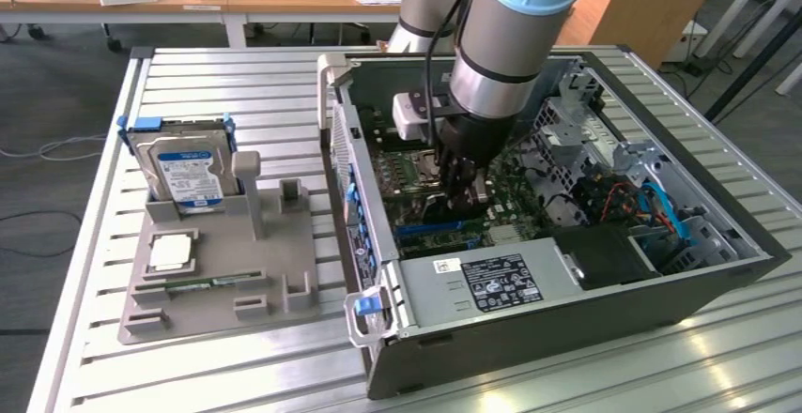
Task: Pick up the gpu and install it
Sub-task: 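Insert the gpu into the slot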
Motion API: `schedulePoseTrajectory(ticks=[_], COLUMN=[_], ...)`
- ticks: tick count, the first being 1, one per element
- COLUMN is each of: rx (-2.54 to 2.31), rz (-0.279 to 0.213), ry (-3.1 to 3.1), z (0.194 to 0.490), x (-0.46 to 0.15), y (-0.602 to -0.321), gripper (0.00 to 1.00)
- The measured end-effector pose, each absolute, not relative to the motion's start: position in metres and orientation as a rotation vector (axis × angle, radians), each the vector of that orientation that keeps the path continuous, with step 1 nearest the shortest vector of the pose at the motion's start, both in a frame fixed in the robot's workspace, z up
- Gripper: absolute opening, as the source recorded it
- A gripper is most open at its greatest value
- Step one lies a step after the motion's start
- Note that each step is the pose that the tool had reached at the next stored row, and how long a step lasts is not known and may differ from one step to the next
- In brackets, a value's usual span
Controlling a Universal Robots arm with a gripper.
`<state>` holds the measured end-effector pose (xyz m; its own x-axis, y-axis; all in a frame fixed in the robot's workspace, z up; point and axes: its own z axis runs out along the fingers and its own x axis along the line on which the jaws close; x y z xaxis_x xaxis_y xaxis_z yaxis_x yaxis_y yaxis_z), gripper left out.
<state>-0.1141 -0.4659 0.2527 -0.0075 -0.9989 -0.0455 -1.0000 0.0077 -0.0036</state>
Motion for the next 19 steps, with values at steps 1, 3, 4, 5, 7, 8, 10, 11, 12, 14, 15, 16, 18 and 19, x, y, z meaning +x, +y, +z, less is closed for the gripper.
schedulePoseTrajectory(ticks=[1,3,4,5,7,8,10,11,12,14,15,16,18,19], rx=[-2.188,-2.188,-2.188,-2.188,-2.188,-2.188,-2.188,-2.188,-2.188,-2.188,-2.188,-2.188,-2.188,-2.188], rz=[0.046,0.046,0.046,0.046,0.046,0.046,0.046,0.046,0.046,0.046,0.046,0.046,0.046,0.046], ry=[2.205,2.205,2.205,2.205,2.205,2.205,2.205,2.205,2.205,2.205,2.205,2.205,2.205,2.205], z=[0.2527,0.2525,0.2523,0.2522,0.2524,0.2524,0.2524,0.2524,0.2524,0.2523,0.2521,0.2520,0.2517,0.2517], x=[-0.1141,-0.1141,-0.1142,-0.1142,-0.1142,-0.1142,-0.1142,-0.1141,-0.1142,-0.1142,-0.1142,-0.1142,-0.1142,-0.1142], y=[-0.4659,-0.4659,-0.4660,-0.4660,-0.4664,-0.4667,-0.4669,-0.4669,-0.4670,-0.4670,-0.4671,-0.4671,-0.4670,-0.4670], gripper=[0.27,0.27,0.27,0.27,0.27,0.27,0.27,0.27,0.27,0.27,0.27,0.27,0.27,0.27])
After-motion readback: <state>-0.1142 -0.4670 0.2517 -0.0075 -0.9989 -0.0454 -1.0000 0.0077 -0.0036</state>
